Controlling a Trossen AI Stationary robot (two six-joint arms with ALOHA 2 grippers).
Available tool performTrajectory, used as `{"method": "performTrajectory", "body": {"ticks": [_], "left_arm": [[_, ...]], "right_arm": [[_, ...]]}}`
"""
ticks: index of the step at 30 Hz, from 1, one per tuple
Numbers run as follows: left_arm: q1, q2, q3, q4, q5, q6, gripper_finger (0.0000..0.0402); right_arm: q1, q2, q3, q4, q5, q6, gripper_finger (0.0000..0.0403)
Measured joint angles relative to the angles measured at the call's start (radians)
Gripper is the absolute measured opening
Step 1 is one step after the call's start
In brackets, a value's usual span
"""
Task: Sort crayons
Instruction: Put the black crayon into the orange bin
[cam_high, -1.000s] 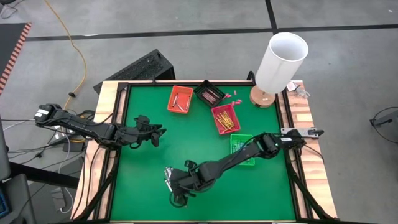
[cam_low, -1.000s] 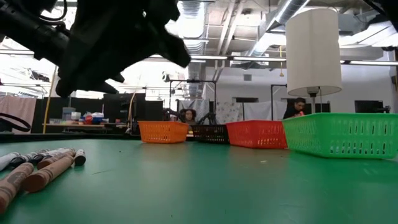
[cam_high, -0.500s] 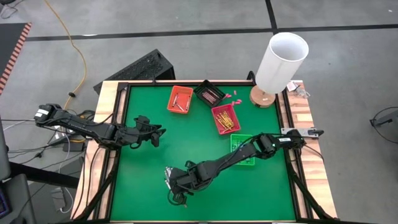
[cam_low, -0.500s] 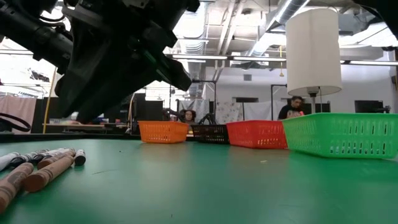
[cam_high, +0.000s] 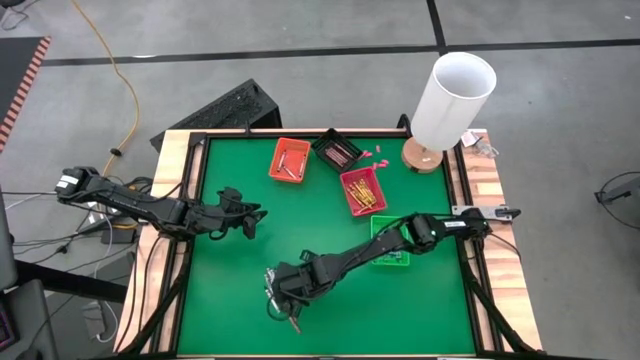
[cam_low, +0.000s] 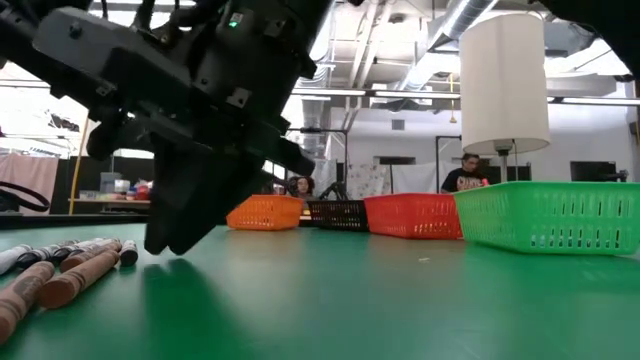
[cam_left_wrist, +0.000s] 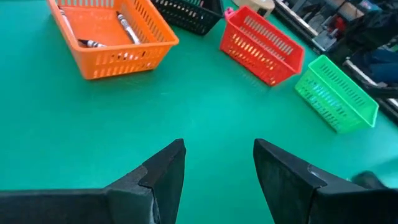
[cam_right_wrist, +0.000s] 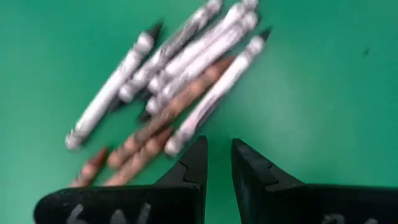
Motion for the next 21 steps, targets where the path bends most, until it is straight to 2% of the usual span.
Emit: {"method": "performTrajectory", "body": {"ticks": [3, 7, 10, 16, 18, 21], "left_arm": [[0.000, 0.000, 0.000, -0.011, 0.000, -0.008, 0.0180], [0.000, 0.000, 0.000, -0.010, 0.001, -0.014, 0.0180], [-0.002, 0.000, 0.000, -0.008, 0.047, 0.044, 0.0180], [-0.049, 0.011, 0.000, -0.007, 0.279, 0.211, 0.0180], [-0.076, 0.024, 0.001, 0.001, 0.289, 0.251, 0.0180], [-0.125, 0.056, 0.015, 0.003, 0.279, 0.312, 0.0180]], "right_arm": [[0.003, 0.000, 0.001, 0.000, 0.001, -0.012, 0.0067], [0.006, -0.003, 0.001, -0.008, 0.063, -0.023, 0.0067], [0.007, -0.005, 0.017, -0.057, 0.080, -0.034, 0.0067], [0.068, -0.054, 0.151, -0.392, 0.120, -0.067, 0.0067], [0.105, -0.088, 0.204, -0.529, 0.170, -0.068, 0.0067], [0.159, -0.195, 0.173, -0.619, 0.274, -0.045, 0.0067]]}}
